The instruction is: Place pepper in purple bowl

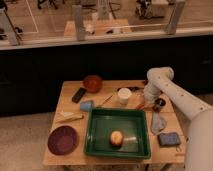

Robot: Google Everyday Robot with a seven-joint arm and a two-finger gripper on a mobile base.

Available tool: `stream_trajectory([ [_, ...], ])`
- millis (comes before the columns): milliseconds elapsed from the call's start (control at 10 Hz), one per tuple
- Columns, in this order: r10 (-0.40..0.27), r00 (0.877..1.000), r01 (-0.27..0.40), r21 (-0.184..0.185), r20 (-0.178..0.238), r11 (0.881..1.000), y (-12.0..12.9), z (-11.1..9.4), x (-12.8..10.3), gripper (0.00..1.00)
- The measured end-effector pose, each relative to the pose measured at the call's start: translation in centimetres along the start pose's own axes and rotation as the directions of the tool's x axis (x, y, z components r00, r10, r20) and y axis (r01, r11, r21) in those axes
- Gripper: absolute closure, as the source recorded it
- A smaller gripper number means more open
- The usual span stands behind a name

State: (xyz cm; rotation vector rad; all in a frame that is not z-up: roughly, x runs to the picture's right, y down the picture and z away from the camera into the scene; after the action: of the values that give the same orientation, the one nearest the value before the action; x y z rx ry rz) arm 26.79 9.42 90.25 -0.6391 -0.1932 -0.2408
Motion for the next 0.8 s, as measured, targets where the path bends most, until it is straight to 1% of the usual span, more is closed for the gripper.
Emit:
stream_trajectory([
  [100, -0.001, 1.0, 0.001, 0.018, 0.003, 1.0, -0.4, -0.6, 0.2, 1.0],
  [400, -0.007, 1.0, 0.006, 0.08, 0.016, 0.997, -1.2, -3.8, 0.2, 1.0],
  [700, -0.017, 1.0, 0.013, 0.146, 0.025, 0.989, -1.4, -8.2, -0.2, 1.0],
  [800, -0.028, 0.999, 0.024, 0.175, 0.023, 0.984, -1.5, -10.0, -0.5, 1.0],
])
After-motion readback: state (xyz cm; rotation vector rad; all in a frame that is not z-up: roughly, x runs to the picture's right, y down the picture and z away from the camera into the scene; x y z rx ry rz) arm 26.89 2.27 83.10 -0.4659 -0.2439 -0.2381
